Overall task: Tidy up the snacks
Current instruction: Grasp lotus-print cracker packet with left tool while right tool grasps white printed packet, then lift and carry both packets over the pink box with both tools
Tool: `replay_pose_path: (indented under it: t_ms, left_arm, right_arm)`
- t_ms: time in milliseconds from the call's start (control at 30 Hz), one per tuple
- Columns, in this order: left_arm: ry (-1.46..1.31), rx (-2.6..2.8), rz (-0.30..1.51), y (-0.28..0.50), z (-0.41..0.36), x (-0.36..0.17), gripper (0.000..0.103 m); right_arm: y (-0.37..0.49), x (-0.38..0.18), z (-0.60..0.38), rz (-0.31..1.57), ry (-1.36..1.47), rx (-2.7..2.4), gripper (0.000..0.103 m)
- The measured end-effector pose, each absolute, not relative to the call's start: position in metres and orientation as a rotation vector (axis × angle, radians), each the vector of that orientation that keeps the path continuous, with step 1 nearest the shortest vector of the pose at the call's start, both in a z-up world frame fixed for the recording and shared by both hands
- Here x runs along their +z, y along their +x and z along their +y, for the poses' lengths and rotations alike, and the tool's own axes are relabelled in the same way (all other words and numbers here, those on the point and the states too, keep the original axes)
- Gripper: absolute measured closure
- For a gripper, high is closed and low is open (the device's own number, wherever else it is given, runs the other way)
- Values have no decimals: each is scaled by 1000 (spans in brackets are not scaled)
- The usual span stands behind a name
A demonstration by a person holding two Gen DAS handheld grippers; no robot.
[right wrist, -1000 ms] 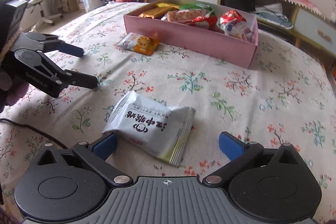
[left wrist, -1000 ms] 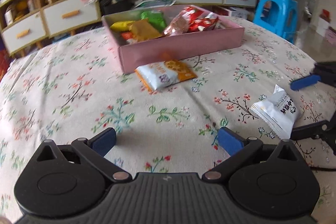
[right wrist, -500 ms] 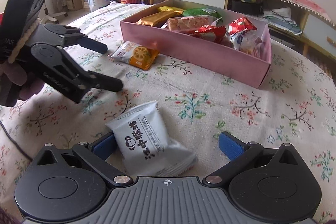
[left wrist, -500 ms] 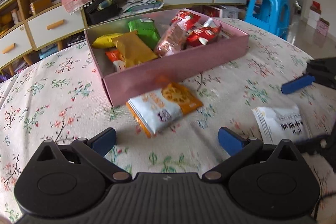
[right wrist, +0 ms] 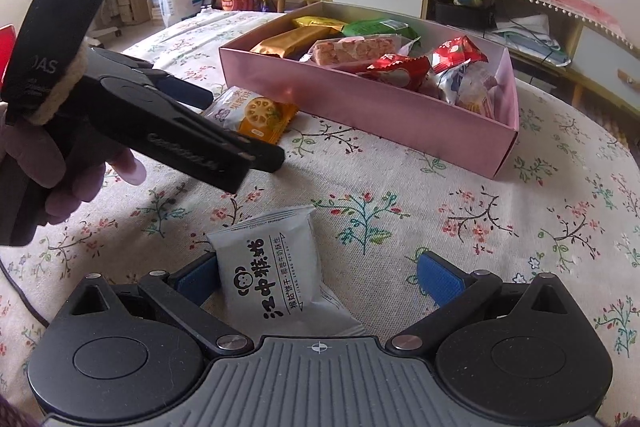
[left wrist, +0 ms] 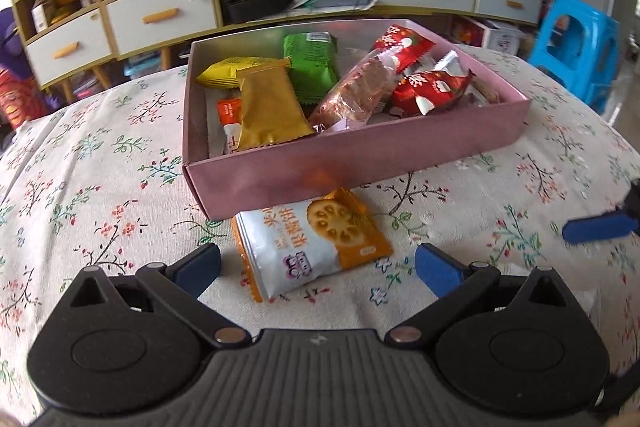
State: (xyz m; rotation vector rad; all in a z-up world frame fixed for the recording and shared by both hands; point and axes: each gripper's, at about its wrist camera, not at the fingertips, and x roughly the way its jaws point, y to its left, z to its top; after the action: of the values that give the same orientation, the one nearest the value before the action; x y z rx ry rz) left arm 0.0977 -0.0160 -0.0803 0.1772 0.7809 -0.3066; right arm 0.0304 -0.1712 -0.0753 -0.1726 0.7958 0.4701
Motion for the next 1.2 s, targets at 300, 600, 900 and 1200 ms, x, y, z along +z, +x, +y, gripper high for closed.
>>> replay_pose_path:
  t_ms: [300, 600, 900, 1200]
  left_arm:
    - [146, -236, 790, 97, -19, -78, 2]
    - [137, -228, 782, 94, -9, -72, 32]
    - [126, -246, 794, 94, 0, -68, 43]
    - [97, -276, 815, 93, 7, -65, 45]
  right_arm:
    - [30, -74, -168, 804, -187, 458, 2]
    - [22, -67, -162, 766, -240, 491, 27]
    - [20, -63, -156, 776, -220, 529, 55]
    - [30, -59, -157, 811, -157, 513, 56]
